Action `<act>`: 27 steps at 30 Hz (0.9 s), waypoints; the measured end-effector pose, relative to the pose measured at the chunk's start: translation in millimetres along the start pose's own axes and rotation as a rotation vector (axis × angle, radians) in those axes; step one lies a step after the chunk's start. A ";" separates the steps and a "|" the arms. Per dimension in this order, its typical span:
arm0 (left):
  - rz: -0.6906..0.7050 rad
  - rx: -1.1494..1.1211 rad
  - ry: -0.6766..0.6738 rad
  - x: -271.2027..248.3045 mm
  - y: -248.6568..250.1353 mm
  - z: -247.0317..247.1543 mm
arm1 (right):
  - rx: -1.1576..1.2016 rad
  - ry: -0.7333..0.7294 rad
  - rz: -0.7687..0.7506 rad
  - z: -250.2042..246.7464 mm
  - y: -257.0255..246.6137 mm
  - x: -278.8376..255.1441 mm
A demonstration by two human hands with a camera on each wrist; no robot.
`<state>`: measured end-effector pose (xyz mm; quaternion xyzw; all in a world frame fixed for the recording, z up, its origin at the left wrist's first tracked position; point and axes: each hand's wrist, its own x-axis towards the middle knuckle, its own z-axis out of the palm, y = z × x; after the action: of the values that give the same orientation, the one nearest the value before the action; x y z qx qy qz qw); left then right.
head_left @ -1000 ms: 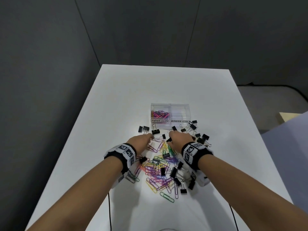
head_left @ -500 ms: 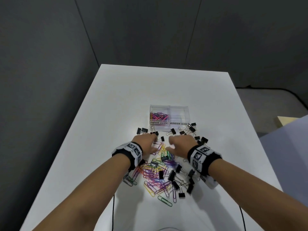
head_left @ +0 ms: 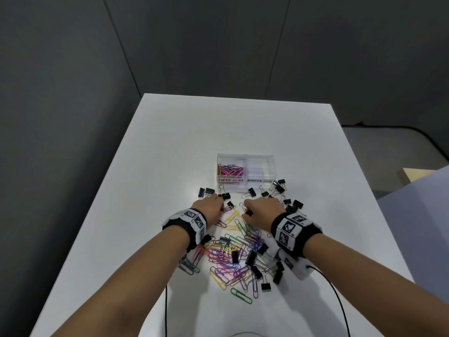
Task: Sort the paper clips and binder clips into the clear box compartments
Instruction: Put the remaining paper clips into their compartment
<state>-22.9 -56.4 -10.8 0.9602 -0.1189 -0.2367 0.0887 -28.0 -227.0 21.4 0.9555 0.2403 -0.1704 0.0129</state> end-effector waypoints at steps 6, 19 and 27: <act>0.022 -0.096 0.012 -6.2 -12.8 -7.3 | 0.006 -0.074 0.208 -13.7 42.4 -3.8; -0.106 -0.328 0.044 -28.9 -33.3 -12.1 | -0.119 -0.159 0.104 3.4 9.3 -3.2; -0.123 -0.470 0.040 -30.5 -33.6 -8.2 | 0.031 -0.126 0.220 17.5 13.5 -13.0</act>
<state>-39.0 -15.1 2.0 0.9231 0.0000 -0.2439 0.2974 -38.0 -246.7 8.5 0.9637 0.1298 -0.2312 0.0316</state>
